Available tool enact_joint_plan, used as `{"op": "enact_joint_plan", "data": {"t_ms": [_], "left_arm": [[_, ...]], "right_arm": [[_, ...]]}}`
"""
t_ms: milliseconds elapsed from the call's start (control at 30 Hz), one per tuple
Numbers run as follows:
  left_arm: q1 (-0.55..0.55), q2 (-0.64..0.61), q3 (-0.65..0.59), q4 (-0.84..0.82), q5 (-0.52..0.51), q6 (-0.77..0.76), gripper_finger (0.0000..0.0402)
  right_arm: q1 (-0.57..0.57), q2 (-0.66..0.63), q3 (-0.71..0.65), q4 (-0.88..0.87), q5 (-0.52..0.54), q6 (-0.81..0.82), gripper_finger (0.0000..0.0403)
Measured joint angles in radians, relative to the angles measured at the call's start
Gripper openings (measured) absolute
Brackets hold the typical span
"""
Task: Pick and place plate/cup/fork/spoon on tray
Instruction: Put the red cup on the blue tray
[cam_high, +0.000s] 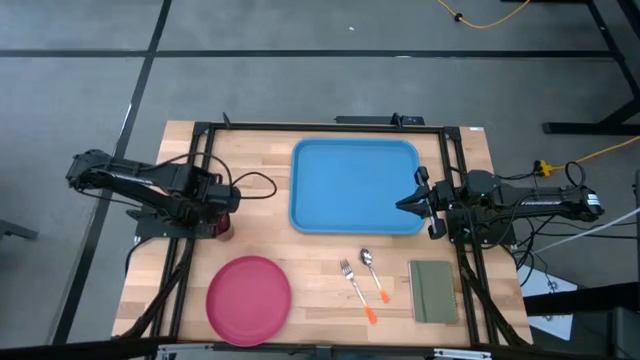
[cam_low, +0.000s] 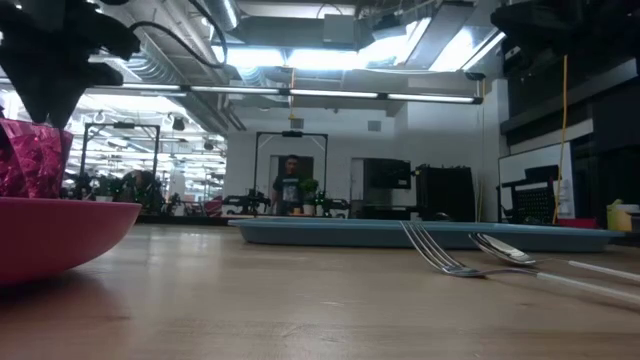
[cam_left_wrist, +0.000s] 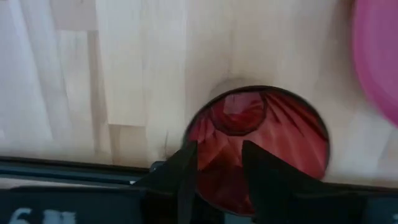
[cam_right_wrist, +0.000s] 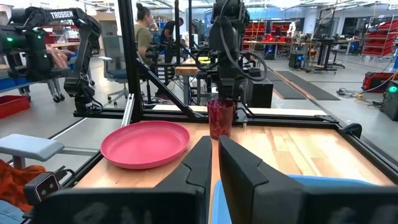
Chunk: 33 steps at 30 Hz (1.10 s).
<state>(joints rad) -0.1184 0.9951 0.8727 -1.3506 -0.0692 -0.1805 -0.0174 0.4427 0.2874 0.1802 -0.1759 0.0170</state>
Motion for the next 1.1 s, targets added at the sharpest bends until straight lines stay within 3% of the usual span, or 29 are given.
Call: {"op": "enact_joint_plan", "data": {"t_ms": [167, 567, 1100], "left_arm": [[-0.003, 0.000, -0.001, 0.012, -0.071, 0.000, 0.0118], [-0.003, 0.000, -0.005, 0.027, -0.043, 0.007, 0.0118], [-0.002, 0.000, -0.139, 0.144, -0.045, -0.001, 0.0118]], "right_arm": [[0.000, 0.000, 0.000, 0.000, 0.000, 0.001, 0.0036], [0.000, 0.000, 0.000, 0.000, 0.000, 0.004, 0.0036], [0.000, 0.000, 0.000, 0.000, 0.000, 0.001, 0.0036]]}}
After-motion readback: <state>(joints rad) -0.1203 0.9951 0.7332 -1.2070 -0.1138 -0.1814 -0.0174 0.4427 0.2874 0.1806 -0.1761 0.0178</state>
